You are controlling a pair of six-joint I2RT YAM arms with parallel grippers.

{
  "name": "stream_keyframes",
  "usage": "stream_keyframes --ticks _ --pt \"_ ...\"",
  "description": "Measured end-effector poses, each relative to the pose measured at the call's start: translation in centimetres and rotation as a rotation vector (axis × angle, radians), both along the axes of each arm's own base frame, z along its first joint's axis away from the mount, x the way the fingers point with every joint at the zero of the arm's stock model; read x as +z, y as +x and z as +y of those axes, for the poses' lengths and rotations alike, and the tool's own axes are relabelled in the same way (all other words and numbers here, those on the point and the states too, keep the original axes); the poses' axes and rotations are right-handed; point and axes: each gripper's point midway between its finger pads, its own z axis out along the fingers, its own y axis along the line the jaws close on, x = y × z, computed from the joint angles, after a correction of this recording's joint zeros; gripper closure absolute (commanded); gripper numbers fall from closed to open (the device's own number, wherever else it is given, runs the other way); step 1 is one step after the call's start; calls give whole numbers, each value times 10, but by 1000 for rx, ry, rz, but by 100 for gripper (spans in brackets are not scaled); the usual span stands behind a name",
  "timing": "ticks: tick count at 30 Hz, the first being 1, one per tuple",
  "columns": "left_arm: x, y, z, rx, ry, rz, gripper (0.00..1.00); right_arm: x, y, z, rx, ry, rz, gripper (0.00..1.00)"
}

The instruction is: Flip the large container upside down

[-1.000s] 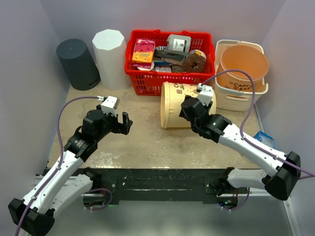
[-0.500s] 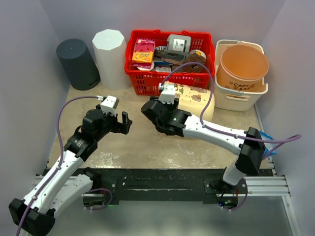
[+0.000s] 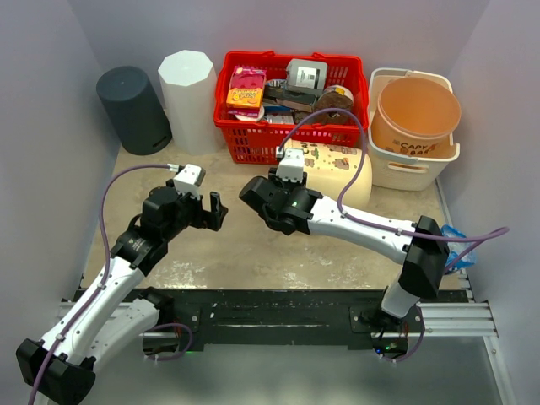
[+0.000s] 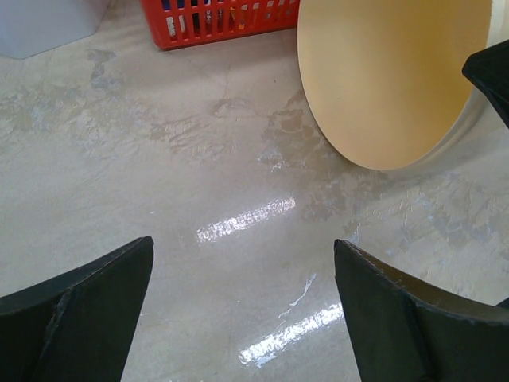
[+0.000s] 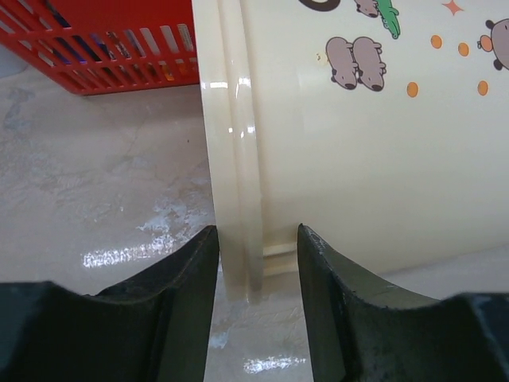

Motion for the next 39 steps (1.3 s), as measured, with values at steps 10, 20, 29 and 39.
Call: stream_keyframes --ticks 10,20,29,39 --pt "-1 0 -1 -6 -2 4 0 8 5 -2 49 -25 -18 62" --pt "-1 0 -1 -5 -1 4 1 15 12 3 82 -28 -32 88" --pt "-1 1 1 1 -1 4 1 14 12 4 123 -77 -15 100" --pt "15 6 27 136 8 -66 0 11 3 19 161 -182 -20 100"
